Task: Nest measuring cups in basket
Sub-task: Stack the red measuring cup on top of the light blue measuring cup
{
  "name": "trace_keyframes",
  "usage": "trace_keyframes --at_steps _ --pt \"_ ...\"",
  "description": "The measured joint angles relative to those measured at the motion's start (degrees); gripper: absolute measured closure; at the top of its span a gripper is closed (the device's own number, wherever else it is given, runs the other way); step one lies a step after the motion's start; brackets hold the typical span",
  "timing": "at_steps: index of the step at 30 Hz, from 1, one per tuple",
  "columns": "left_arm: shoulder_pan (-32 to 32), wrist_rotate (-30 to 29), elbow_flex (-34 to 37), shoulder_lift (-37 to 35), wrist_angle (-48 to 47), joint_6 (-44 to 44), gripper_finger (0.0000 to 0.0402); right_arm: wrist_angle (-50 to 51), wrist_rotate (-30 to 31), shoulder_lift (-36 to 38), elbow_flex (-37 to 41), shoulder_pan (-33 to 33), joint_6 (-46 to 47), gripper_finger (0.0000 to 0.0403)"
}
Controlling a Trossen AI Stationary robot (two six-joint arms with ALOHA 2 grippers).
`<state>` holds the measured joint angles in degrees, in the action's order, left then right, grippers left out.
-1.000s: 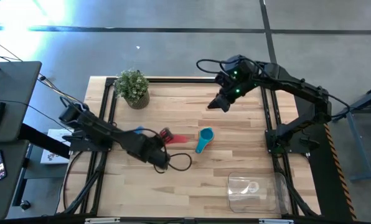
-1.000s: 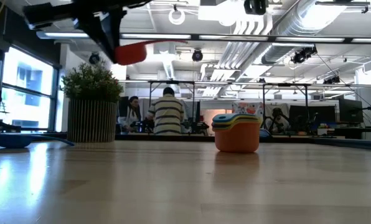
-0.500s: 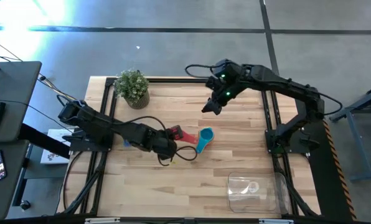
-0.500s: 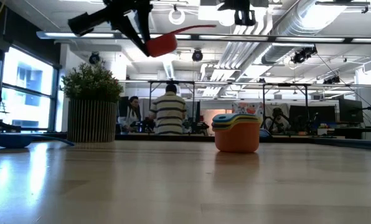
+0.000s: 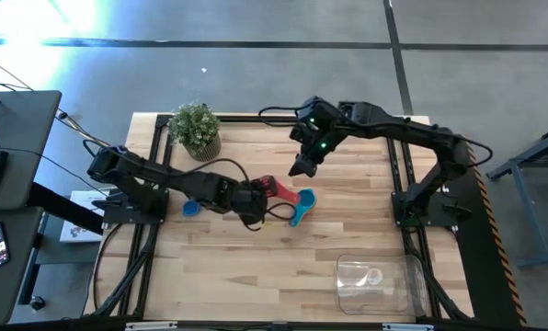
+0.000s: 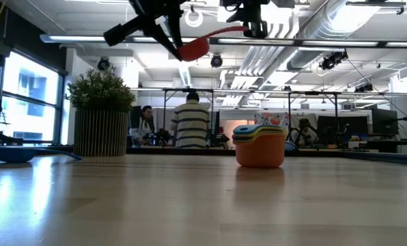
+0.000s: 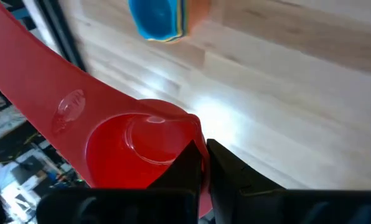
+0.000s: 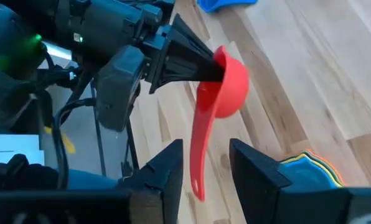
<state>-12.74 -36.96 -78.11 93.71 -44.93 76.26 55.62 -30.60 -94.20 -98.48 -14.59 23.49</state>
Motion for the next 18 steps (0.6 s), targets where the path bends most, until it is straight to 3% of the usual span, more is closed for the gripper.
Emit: trace_keyframes --at_steps 9,18 --pt "1.50 -4.12 0.00 0.00 6.69 8.46 0.0396 -0.02 -0.08 -1.95 0.00 0.97 0.00 0.0244" --pt "2.32 -4.89 0.00 0.00 11.32 11.00 0.0396 1.61 1.67 -2.83 0.00 2.36 0.00 0.0242"
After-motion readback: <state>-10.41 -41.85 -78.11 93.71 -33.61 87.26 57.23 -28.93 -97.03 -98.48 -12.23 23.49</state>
